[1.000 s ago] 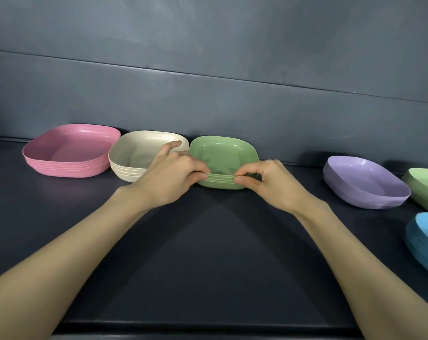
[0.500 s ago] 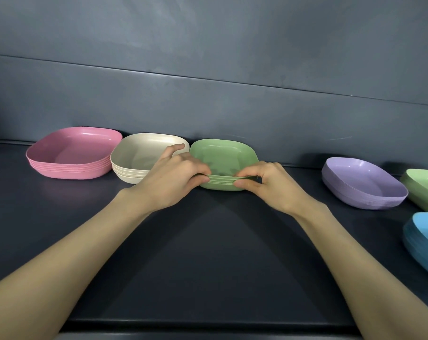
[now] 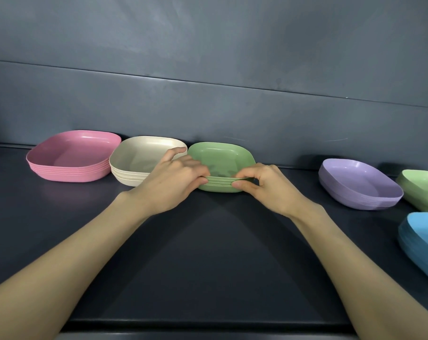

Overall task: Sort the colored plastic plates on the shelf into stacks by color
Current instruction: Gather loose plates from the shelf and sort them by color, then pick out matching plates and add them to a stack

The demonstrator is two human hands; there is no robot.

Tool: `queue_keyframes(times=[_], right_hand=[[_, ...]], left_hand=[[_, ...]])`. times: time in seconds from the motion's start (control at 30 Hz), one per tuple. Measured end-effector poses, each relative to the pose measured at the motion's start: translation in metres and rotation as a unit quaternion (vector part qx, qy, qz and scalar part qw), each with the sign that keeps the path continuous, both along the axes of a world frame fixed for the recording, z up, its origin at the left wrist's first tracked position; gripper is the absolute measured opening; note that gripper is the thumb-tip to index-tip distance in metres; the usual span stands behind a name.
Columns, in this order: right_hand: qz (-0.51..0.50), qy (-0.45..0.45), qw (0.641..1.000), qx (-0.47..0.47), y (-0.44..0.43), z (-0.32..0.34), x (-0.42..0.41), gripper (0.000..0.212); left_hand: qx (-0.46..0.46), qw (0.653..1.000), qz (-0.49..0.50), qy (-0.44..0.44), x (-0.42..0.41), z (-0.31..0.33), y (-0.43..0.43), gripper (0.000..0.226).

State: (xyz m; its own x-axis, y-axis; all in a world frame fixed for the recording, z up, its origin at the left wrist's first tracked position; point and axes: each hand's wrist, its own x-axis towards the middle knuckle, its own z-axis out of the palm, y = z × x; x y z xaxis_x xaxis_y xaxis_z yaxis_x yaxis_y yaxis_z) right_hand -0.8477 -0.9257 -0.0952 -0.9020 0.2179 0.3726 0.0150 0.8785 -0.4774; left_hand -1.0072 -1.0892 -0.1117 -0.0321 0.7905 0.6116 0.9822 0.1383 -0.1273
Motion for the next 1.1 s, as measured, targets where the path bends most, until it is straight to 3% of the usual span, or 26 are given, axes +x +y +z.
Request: queue_keyframes(times=[0.6,1.1], right_hand=[[0.003,0.000,1.000,0.005,0.0032,-0.0025,-0.0006,0.018],[0.003,-0.021,1.000,0.020,0.0003,0.0010,0.0008,0.020]], left_hand=[[0.001,1.000,0.001,0.009,-0.0012,-0.0013,-0.0003,0.033],[-0.052,0.997,-0.016,-0.061,0.0018,0.0019,-0.0008,0.024]])
